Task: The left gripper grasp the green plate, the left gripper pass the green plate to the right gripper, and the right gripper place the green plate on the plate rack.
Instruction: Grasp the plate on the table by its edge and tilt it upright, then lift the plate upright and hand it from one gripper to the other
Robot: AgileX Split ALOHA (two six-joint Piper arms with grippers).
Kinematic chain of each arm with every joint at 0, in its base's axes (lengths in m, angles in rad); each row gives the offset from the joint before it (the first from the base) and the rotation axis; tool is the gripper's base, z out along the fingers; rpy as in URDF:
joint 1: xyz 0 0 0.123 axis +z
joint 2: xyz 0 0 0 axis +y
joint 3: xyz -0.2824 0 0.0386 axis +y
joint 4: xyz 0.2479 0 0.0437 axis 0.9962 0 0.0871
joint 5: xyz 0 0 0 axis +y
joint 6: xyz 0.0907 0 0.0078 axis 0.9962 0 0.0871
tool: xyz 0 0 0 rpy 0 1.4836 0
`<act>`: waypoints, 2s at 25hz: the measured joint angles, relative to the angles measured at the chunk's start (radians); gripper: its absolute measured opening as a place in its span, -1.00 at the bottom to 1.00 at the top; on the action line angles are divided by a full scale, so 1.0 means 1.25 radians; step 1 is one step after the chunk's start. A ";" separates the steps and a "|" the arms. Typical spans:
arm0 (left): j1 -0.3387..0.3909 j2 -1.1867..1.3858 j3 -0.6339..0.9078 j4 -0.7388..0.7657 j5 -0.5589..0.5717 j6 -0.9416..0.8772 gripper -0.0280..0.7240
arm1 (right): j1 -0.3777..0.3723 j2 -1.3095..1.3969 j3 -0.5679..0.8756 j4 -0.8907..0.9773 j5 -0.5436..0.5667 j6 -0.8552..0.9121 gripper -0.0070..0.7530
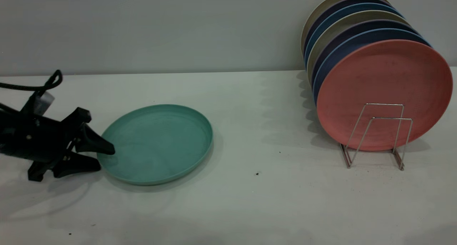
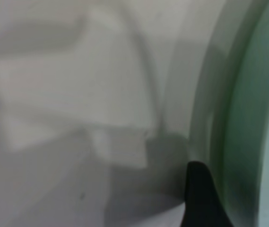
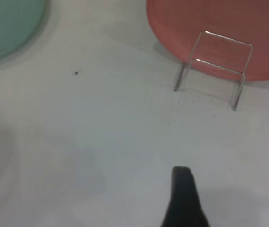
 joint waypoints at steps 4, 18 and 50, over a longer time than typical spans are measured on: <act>-0.014 0.010 -0.029 0.003 -0.006 -0.020 0.32 | 0.000 0.000 0.000 0.000 0.000 -0.002 0.51; -0.015 0.018 -0.034 0.062 -0.025 -0.059 -0.88 | 0.000 0.001 0.000 0.043 0.000 -0.010 0.51; -0.306 -0.179 -0.034 0.239 0.009 -0.075 -0.89 | 0.000 0.631 -0.013 1.115 0.088 -1.019 0.51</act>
